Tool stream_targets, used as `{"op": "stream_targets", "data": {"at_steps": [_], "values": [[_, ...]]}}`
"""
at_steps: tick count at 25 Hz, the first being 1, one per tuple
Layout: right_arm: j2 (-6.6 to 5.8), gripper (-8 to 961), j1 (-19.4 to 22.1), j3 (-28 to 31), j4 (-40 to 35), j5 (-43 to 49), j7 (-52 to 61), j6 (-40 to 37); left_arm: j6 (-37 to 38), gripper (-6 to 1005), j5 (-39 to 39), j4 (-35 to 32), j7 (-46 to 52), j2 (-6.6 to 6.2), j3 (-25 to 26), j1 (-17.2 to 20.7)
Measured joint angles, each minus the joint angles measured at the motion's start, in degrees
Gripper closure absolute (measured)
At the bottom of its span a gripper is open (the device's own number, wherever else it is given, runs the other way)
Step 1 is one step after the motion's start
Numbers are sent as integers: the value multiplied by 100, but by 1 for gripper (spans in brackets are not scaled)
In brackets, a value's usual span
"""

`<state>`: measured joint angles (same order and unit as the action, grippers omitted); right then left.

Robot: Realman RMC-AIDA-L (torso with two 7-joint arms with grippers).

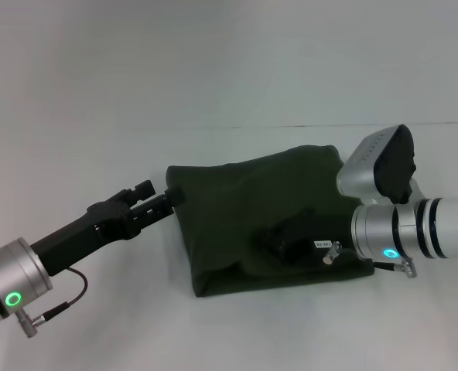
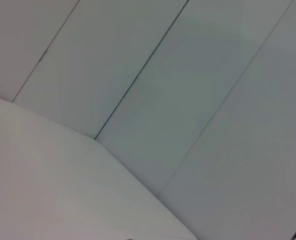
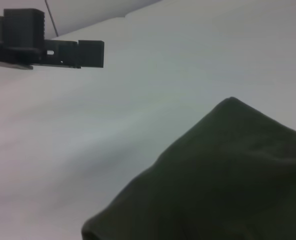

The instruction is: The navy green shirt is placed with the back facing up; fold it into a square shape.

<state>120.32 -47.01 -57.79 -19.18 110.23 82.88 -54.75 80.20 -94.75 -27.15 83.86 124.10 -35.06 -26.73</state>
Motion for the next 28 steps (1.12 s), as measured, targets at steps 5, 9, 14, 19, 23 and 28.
{"op": "stream_targets", "data": {"at_steps": [5,9,14,19,23,28], "values": [[-25,954,26,-4,-97,-549,-262,-545,-27,78,-1,0,-4,0,13,9],[-1,954,-134,-83,-102,-590,-268,-653,-64,79,-9,0,-30,0,15,19],[52,954,-472,-472,197,-605,-274,-149,-75,79,-9,23,-59,0,17,28],[70,954,-786,-784,609,-619,-248,572,-75,79,-9,50,-62,0,18,39],[70,953,-798,-821,669,-618,-178,783,-75,79,-9,58,-66,0,17,46],[54,953,-677,-810,617,-703,-208,631,-100,79,-9,61,-72,-1,17,54]]}}
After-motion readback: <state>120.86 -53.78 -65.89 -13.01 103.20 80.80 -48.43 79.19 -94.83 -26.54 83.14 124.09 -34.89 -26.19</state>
